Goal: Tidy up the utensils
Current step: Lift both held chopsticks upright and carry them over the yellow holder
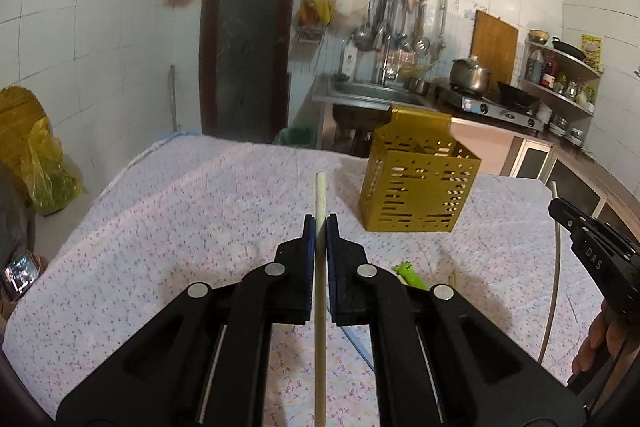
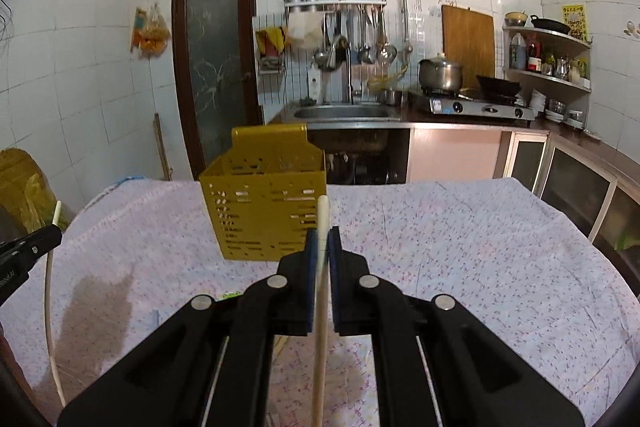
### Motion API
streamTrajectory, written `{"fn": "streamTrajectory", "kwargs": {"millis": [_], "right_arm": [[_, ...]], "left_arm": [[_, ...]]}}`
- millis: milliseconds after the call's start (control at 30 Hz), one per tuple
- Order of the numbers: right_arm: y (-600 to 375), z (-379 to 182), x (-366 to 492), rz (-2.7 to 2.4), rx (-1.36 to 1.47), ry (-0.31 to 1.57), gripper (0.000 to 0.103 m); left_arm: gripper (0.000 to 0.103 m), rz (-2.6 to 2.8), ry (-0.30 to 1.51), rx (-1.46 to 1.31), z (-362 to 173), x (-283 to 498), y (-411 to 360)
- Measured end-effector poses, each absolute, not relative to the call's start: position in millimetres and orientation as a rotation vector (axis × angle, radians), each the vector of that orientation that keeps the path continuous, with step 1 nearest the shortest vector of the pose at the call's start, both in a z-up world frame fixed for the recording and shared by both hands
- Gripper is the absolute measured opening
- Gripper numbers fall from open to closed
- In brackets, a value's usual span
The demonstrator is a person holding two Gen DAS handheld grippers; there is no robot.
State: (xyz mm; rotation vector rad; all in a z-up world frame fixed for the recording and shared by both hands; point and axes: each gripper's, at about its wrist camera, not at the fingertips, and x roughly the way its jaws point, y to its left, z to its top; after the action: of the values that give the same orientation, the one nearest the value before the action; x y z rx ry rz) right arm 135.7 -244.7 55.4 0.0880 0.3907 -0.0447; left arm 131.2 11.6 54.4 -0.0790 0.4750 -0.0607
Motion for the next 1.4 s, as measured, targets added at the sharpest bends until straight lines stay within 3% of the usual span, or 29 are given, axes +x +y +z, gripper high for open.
{"fn": "streamTrajectory", "kwargs": {"millis": [367,767,1067,1400], "right_arm": [[-235,74,114,-0.053,0.065,0.255,0.006],[-252,112,132,-0.036,0.129,0.148,0.006],[-262,157,177,-0.051,0.131,0.04,0.006],[-265,182,267,-0.059,0.155,-0.043,0.006]], "left_arm": [[0.004,-0.117,0.387,-0.103,74,113,15],[0.004,-0.23,0.277,-0.134,131,128,-4],[0.004,-0.266,0.179,-0.121,171,169,-32],[0.004,-0.25,0.097,-0.162,194,269,-65]]}}
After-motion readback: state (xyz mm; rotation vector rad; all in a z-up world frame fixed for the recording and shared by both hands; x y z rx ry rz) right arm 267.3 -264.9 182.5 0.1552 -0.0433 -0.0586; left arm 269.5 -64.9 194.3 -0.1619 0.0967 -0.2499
